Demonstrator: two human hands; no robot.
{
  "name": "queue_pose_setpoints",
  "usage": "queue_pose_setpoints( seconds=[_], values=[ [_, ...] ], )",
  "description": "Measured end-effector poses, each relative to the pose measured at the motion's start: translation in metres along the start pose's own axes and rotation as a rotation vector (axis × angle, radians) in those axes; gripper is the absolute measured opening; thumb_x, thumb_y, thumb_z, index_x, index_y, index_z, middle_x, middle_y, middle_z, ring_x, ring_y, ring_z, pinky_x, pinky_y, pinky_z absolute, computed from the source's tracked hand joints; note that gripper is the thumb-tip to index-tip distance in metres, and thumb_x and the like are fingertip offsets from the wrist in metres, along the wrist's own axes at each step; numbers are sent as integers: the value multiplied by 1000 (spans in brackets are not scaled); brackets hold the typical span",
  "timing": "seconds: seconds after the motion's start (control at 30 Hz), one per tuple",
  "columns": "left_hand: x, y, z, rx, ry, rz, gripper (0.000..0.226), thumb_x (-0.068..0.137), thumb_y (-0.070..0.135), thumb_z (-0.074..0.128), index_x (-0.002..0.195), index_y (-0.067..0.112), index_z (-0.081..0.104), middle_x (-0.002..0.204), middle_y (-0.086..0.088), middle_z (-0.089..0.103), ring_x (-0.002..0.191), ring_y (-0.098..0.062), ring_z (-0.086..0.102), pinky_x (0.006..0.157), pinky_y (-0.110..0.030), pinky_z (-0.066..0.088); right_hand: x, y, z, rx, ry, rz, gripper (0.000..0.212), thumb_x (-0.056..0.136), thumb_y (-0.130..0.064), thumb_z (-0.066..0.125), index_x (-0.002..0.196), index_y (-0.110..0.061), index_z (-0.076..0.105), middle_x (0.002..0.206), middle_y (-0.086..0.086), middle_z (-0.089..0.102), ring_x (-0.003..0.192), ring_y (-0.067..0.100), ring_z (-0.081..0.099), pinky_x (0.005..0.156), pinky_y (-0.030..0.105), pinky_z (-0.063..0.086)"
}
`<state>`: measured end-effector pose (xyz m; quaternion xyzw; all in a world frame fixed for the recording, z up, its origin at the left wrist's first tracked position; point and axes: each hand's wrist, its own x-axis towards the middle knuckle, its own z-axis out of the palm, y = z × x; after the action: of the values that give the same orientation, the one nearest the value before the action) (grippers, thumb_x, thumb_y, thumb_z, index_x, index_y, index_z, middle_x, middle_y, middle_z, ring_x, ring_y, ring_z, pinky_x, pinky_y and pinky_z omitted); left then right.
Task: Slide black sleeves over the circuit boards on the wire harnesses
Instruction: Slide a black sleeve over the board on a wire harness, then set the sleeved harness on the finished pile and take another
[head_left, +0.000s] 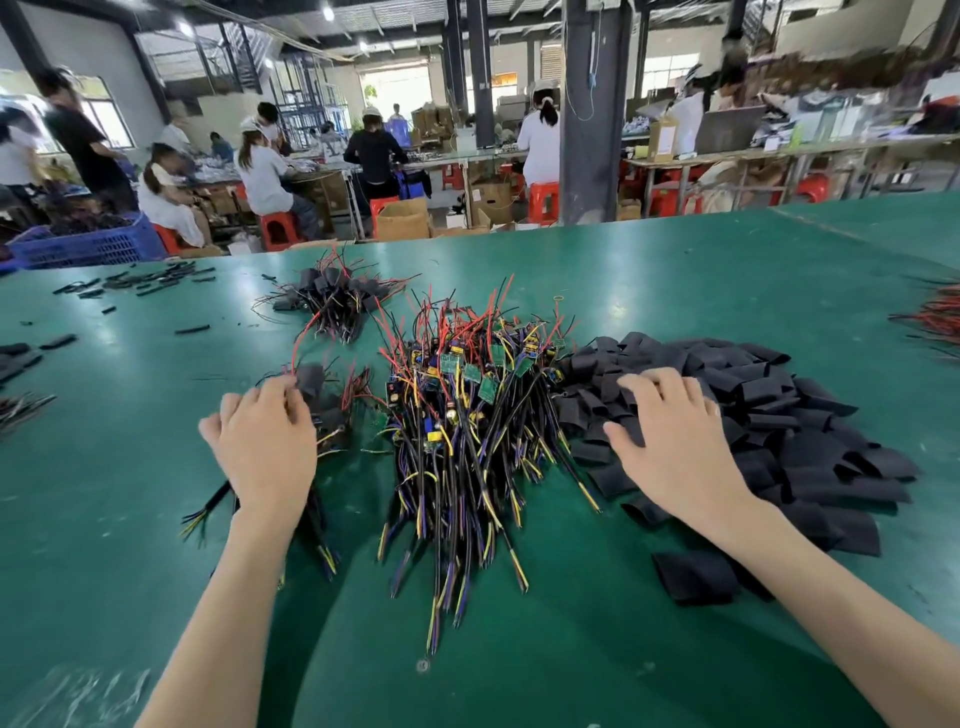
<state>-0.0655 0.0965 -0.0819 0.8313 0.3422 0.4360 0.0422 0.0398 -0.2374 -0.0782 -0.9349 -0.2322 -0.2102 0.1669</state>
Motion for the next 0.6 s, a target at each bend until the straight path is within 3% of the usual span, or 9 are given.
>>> queue_pose_setpoints(
  seconds=[0.1,0.23,0.3,0.37,0.47,0.6],
  values=[
    [-7,-3,5,75,-158,-83,23,90,12,54,106,7,69,97,-23,62,102,-38,46,86,-43,28,0,4,2,-83,-52,62,40,89,-35,53,125,-18,49,122,4,44,115,26,39,95,39,32],
    [-4,19,-9,43,-128,-184,44,79,29,58,118,9,61,115,-21,51,111,-35,37,91,-45,26,5,12,2,-135,-76,158,34,90,-28,49,122,-15,51,121,7,46,114,27,40,94,39,33],
    [-2,39,-15,-15,-13,-23,44,79,33,57,117,10,59,114,-18,53,109,-34,41,90,-46,28,10,19,0,-160,-86,211,32,89,-23,49,120,-13,52,120,9,47,113,30,41,93,41,34],
    [2,66,-13,-70,-1,223,30,85,31,56,111,16,62,108,-10,59,105,-29,47,87,-42,30,14,26,-1,-166,-108,244,32,88,-19,50,119,-12,51,121,11,47,114,32,41,93,42,34],
    [8,111,2,-104,-251,323,29,94,36,45,110,19,62,109,-1,62,107,-21,49,93,-38,29,16,32,0,-150,-131,248,33,88,-17,49,121,-13,51,122,11,47,114,33,42,92,42,36],
    [17,141,21,110,-531,265,36,91,41,51,110,12,62,112,-10,61,110,-28,54,99,-42,31,17,37,9,-147,-179,189,37,90,-21,46,128,-19,47,124,8,49,115,30,43,94,41,35]
  ],
)
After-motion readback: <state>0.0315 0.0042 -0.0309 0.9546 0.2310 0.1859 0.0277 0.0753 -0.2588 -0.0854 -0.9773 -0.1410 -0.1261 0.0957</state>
